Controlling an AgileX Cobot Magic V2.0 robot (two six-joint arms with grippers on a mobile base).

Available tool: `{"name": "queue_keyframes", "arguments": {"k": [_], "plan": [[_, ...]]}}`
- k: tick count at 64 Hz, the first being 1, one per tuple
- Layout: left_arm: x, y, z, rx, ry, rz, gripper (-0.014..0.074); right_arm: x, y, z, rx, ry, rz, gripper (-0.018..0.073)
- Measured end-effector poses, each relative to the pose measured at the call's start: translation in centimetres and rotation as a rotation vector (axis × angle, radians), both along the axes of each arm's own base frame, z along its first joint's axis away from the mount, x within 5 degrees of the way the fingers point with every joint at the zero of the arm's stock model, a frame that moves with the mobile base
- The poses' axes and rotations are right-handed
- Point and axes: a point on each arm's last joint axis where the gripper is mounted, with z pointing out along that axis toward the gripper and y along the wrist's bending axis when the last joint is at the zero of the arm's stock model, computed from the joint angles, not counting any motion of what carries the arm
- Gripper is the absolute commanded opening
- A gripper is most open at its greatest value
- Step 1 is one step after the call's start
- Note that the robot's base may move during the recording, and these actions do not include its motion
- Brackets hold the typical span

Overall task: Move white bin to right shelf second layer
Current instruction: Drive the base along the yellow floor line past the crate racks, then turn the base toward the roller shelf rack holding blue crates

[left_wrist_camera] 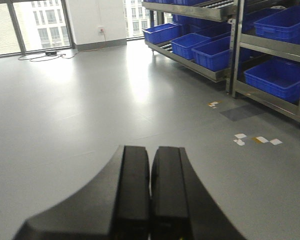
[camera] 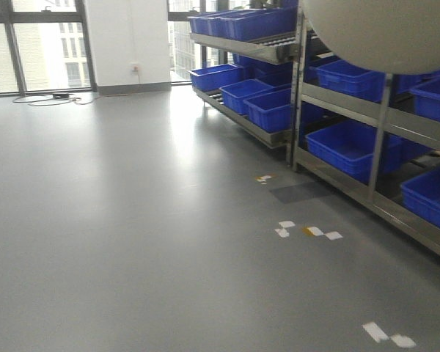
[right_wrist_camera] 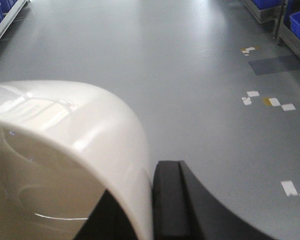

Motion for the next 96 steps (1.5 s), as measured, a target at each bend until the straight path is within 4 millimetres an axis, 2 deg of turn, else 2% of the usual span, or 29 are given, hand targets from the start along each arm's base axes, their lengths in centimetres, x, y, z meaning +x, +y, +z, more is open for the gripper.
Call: {"name": "queue_keyframes", "arguments": {"k": [96], "plan": [[0.00, 0.00, 0.00, 0.000, 0.000, 0.000, 0.0085, 0.00, 0.00, 0.00, 0.000, 0.000, 0.000, 0.0056]]}}
